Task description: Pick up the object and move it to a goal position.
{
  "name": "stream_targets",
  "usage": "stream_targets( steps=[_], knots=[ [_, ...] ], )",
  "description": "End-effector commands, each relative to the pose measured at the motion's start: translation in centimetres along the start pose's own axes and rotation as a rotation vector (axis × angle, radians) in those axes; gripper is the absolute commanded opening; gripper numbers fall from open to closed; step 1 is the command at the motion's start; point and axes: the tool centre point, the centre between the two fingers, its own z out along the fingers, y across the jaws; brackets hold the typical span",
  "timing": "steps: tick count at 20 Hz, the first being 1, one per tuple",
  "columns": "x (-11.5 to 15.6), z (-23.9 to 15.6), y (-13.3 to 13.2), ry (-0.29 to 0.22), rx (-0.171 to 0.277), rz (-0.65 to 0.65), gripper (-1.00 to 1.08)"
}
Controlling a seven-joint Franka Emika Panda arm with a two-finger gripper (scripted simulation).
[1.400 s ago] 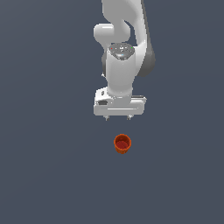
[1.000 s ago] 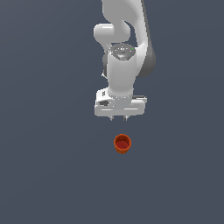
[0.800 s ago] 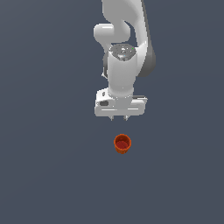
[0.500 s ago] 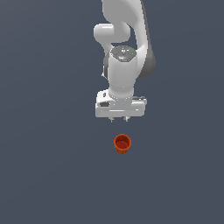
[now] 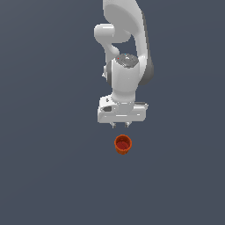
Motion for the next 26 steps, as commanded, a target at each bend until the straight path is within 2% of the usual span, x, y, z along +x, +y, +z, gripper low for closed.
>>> stream_targets(
  steps=[1, 13, 21, 26],
  knots=[
    [0.3, 0.8, -0.2, 0.033, -0.009, -0.016, 0.28],
    [1.3, 4.3, -1.9, 0.206, -0.04, -0.109, 0.28],
    [1.3, 6.0, -3.5, 0.319, -0.044, -0.179, 0.28],
    [1.2, 6.7, -4.4, 0.372, -0.041, -0.214, 0.28]
  ],
)
